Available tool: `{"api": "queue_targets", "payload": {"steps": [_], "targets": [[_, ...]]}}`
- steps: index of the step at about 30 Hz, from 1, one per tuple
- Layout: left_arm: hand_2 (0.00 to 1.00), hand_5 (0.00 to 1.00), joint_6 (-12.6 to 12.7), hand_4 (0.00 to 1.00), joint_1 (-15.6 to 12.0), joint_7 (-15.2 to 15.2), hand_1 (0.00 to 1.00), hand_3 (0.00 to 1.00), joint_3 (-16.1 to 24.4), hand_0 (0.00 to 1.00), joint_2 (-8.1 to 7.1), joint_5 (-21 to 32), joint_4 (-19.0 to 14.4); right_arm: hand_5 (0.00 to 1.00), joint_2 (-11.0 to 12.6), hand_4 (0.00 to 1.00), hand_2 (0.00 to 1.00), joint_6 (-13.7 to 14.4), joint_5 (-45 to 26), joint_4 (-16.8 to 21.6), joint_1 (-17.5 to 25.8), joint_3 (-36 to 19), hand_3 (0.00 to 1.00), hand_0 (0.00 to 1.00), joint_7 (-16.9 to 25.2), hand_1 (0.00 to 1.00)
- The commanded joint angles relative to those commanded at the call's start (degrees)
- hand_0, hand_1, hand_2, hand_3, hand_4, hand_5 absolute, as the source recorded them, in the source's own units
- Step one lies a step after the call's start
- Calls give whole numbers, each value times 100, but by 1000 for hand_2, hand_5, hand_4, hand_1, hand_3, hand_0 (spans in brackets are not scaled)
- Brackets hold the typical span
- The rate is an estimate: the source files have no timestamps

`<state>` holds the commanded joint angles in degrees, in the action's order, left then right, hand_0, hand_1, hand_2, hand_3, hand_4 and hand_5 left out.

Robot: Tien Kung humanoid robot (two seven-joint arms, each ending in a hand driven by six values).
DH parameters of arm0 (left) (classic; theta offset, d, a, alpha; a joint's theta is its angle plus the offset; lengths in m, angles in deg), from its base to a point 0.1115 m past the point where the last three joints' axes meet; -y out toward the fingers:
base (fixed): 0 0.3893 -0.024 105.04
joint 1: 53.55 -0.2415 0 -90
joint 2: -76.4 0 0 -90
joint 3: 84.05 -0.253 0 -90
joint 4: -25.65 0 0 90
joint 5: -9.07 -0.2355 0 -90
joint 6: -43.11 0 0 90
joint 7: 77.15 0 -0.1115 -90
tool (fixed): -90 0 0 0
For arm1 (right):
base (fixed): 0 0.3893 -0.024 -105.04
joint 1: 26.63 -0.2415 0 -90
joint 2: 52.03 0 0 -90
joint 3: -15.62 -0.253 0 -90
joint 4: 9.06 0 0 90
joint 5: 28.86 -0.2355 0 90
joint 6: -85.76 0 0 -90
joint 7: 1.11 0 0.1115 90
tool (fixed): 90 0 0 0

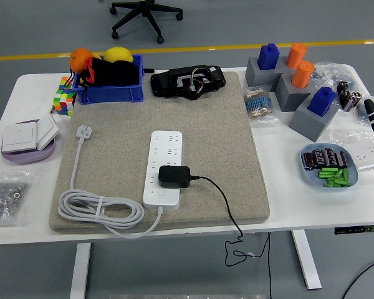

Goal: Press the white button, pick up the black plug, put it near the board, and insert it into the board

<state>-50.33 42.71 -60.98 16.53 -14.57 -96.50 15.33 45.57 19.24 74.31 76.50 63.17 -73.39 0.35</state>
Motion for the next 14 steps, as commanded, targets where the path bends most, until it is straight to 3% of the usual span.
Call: {"api": "queue_targets", "payload": {"steps": [3, 4, 9, 10, 14], "targets": [[637, 389, 4, 563, 16, -13, 631, 693, -51, 626, -11, 53, 0, 998, 14, 998, 607, -177, 143, 3, 11, 7, 899, 792, -355, 674], [637, 388, 3, 563, 28, -17, 631, 695, -83, 626, -14, 77, 0, 995, 21, 998, 960, -233, 190, -6, 15, 2, 998, 917, -469, 933], [637, 388, -1, 563, 52, -16, 631, 695, -141, 626, -5, 128, 0, 995, 17, 998, 960, -233, 235, 1, 23, 32, 998, 917, -543, 933], [637, 387, -3, 563, 53, -13, 631, 694, -137, 626, -3, 120, 0, 918, 16, 998, 998, -206, 269, 12, 22, 45, 998, 958, -558, 990], [637, 387, -6, 563, 55, -13, 631, 694, -160, 626, 11, 133, 0, 918, 49, 998, 998, -169, 415, 104, 26, 157, 998, 958, -538, 990]]}}
